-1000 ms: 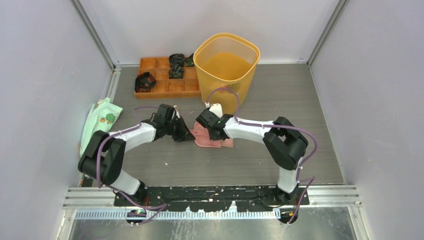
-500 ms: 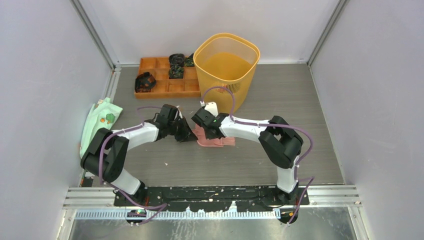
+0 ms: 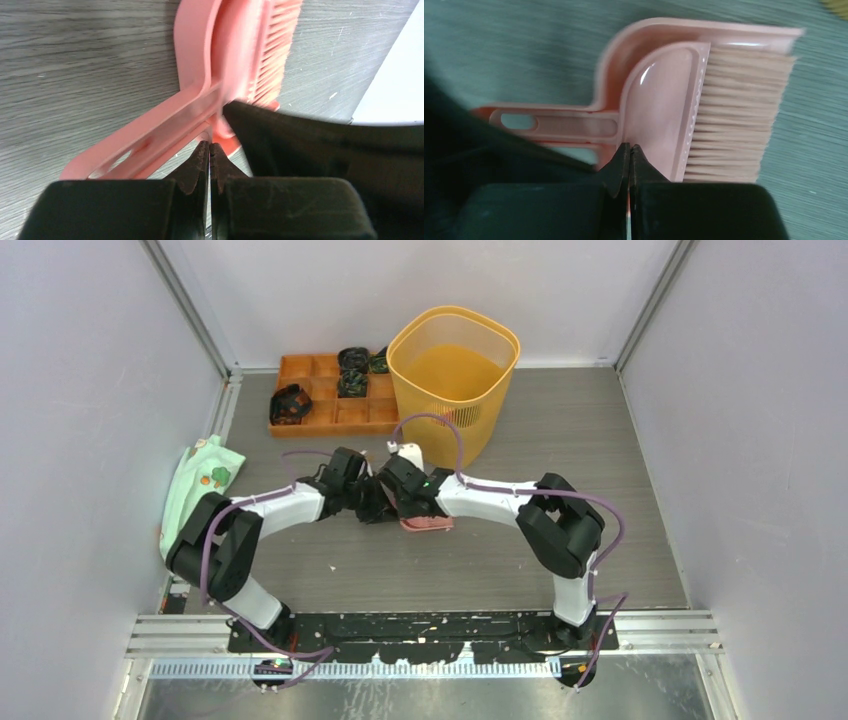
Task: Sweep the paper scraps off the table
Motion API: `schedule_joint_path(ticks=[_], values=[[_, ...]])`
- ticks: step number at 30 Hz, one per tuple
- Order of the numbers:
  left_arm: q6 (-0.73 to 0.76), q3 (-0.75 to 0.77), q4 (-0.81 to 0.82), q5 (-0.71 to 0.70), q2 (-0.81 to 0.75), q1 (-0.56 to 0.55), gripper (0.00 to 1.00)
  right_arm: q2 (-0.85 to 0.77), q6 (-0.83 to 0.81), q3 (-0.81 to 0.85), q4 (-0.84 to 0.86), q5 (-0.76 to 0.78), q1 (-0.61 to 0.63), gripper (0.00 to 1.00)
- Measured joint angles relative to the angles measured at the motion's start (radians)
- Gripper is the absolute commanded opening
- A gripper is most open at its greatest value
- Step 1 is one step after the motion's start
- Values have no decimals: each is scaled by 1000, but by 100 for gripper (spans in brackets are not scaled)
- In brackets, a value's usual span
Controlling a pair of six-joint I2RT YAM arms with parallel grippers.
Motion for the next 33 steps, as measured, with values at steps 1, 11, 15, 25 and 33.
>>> schedule_joint_path(ticks=[1, 11, 15, 25, 33], values=[[-2, 2, 8, 1, 5, -8, 3, 0, 1, 3, 30, -29, 13, 1], [0, 10, -10, 2, 5, -20, 36, -5, -12, 2, 54, -45, 41, 16], [26, 14, -90, -18, -42, -30, 75, -58, -2, -1, -23, 31, 61, 61], [146, 183, -364, -222, -483, -35, 100, -619, 10, -158, -51, 355, 74, 100], [226, 94, -465, -688, -720, -35, 100, -896, -89, -576, 61, 455, -188, 100]])
